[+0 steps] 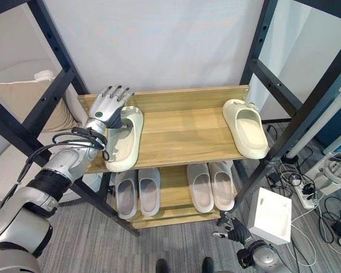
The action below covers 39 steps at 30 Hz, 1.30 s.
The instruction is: Arrange the slippers neatly on the shoe rack.
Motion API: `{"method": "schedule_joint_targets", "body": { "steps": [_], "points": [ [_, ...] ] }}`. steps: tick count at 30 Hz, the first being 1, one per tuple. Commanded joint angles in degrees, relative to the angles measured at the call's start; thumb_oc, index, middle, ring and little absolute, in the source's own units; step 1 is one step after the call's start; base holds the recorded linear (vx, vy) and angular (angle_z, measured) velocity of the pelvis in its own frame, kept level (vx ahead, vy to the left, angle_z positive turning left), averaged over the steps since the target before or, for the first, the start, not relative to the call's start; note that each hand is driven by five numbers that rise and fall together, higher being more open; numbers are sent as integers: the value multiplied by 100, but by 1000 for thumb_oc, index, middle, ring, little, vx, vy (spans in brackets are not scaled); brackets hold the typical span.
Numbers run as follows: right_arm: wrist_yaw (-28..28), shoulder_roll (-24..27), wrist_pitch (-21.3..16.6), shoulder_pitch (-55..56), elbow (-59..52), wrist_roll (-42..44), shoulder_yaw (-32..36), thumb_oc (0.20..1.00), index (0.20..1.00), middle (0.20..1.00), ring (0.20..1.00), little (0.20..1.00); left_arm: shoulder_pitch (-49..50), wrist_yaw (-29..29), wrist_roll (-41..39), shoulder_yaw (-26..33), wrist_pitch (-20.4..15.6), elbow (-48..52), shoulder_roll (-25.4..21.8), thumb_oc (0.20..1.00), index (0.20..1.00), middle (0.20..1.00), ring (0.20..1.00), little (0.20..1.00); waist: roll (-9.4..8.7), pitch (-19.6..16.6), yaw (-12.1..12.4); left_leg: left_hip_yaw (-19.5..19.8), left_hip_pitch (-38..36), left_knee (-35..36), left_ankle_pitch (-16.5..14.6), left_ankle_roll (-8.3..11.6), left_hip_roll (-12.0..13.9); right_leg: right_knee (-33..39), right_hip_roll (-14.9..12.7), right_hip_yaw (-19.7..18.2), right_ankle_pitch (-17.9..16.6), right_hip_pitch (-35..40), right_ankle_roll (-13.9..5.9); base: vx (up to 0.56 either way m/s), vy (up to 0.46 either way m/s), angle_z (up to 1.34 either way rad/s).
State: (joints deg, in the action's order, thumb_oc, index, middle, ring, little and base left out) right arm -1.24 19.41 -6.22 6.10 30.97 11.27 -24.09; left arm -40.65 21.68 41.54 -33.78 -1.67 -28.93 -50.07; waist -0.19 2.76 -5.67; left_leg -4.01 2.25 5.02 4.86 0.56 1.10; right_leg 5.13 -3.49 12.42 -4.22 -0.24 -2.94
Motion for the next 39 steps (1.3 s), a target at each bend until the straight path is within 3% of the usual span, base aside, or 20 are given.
{"method": "schedule_joint_targets", "body": {
  "steps": [1,8,15,18,28,39],
  "points": [
    [67,12,-256,-149,-353,56,45,1000,1000,1000,1000,1000,-914,34,-130,78,122,-637,8,200,200,200,200,200,-71,220,-53,-30,-679,-2,-1369,-201,-244,-13,50,3,1007,382,-352,0,0,0],
    [96,7,-251,-116,-339,91,69,1000,1000,1000,1000,1000,-1096,-8,-282,-66,76,-655,147,200,200,200,200,200,-61,216,-94,-45,-707,-2,-1384,-202,-243,-13,54,-11,1012,400,-350,0,0,0],
    [150,-47,-252,-126,-353,116,146,1000,1000,1000,1000,1000,-1318,-10,-32,-97,-17,486,342,200,200,200,200,200,-46,224,-101,3,-736,-2,-1393,-198,-238,-13,62,28,1057,455,-334,-3,-10,1],
    [152,-23,-241,-107,-400,158,166,1000,1000,1000,1000,1000,-1529,-5,76,-246,-12,513,586,200,200,200,200,200,-25,233,-146,-6,-735,-2,-1387,-195,-236,-13,65,10,1058,448,-332,-4,-14,1],
    [209,190,-233,72,-635,433,359,1000,1000,1000,1000,1000,-2554,-13,71,-929,214,-488,1433,200,200,200,200,200,65,209,-482,-226,-743,-2,-1388,-175,-186,-13,110,-186,1035,353,-332,5,-31,-11],
    [275,386,-287,299,-823,549,542,1000,1000,1000,1000,1000,-3393,58,29,-1398,524,-1853,1976,200,200,200,200,200,151,202,-784,-476,-781,-2,-1408,-156,-135,-13,166,-442,1007,268,-333,19,-37,-15]
  ]
}}
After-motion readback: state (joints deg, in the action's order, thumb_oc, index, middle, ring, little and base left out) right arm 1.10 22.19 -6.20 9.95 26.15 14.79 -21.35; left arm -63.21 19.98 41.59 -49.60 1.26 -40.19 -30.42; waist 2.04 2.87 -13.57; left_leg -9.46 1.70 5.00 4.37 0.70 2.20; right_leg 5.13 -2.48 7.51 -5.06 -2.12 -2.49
